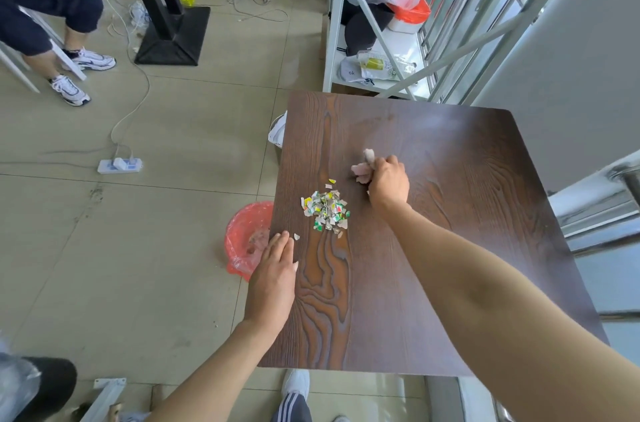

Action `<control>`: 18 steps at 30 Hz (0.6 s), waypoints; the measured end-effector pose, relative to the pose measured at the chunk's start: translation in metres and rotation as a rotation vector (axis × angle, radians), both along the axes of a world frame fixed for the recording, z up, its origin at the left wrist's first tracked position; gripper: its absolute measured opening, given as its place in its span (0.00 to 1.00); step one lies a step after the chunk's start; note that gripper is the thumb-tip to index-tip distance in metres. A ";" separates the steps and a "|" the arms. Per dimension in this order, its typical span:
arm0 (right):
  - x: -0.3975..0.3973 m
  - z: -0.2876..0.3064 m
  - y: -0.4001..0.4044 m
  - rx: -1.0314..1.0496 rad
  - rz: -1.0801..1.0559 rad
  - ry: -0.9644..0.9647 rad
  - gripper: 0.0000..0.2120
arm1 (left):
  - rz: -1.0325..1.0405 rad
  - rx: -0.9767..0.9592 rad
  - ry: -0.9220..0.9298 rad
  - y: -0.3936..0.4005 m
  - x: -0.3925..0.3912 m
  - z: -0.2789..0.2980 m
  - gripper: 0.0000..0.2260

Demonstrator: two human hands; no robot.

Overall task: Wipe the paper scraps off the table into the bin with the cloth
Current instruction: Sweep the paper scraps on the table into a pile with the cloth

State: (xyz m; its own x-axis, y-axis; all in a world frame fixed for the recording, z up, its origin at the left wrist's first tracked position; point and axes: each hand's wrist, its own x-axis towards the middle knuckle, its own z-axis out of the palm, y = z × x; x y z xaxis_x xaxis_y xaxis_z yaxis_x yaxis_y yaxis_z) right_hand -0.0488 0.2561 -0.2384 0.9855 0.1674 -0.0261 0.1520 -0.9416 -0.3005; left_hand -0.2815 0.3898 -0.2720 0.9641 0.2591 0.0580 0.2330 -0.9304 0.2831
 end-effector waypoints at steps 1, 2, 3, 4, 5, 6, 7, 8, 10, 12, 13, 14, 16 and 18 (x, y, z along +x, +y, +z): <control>-0.002 -0.001 0.012 0.017 0.014 -0.003 0.10 | -0.004 0.007 -0.002 0.001 0.000 -0.001 0.20; -0.006 -0.003 0.023 0.031 0.034 -0.011 0.10 | -0.007 0.011 -0.001 0.002 0.000 -0.002 0.20; -0.010 -0.004 0.033 0.043 0.065 -0.020 0.10 | -0.011 0.016 0.000 0.002 0.001 -0.003 0.20; -0.016 -0.005 0.041 0.047 0.111 -0.021 0.11 | -0.014 0.020 0.005 0.003 0.001 -0.004 0.20; -0.021 -0.007 0.047 0.044 0.167 -0.020 0.12 | -0.017 0.026 0.014 0.003 0.001 -0.005 0.20; -0.025 -0.009 0.050 0.036 0.230 -0.015 0.14 | -0.020 0.030 0.024 0.003 0.001 -0.005 0.20; -0.028 -0.009 0.052 0.027 0.294 -0.011 0.15 | -0.023 0.035 0.033 0.004 0.001 -0.005 0.19; -0.028 -0.009 0.052 0.024 0.353 -0.005 0.16 | -0.024 0.038 0.040 0.004 0.001 -0.005 0.19; -0.023 -0.007 0.048 0.030 0.439 0.014 0.16 | -0.024 0.045 0.047 0.005 0.001 -0.003 0.19; -0.016 -0.003 0.042 0.034 0.443 0.009 0.15 | -0.022 0.047 0.047 0.005 0.000 -0.001 0.20; -0.013 0.000 0.036 0.043 0.407 -0.004 0.14 | -0.022 0.049 0.048 0.005 0.000 -0.001 0.20; -0.011 0.002 0.029 0.058 0.359 -0.018 0.13 | -0.021 0.049 0.049 0.005 0.000 -0.001 0.20; -0.009 0.005 0.011 0.063 0.276 -0.021 0.13 | -0.021 0.041 0.050 0.005 -0.001 -0.002 0.20; -0.009 0.006 -0.013 0.017 0.186 -0.006 0.16 | -0.021 0.034 0.046 0.005 -0.001 -0.003 0.20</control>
State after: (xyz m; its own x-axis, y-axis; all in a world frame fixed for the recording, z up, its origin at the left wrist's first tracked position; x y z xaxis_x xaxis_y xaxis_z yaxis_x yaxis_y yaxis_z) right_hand -0.0582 0.2436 -0.2320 0.9378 0.3468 -0.0156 0.3246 -0.8921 -0.3144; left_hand -0.2826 0.3948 -0.2753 0.9713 0.2370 0.0220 0.2250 -0.9443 0.2403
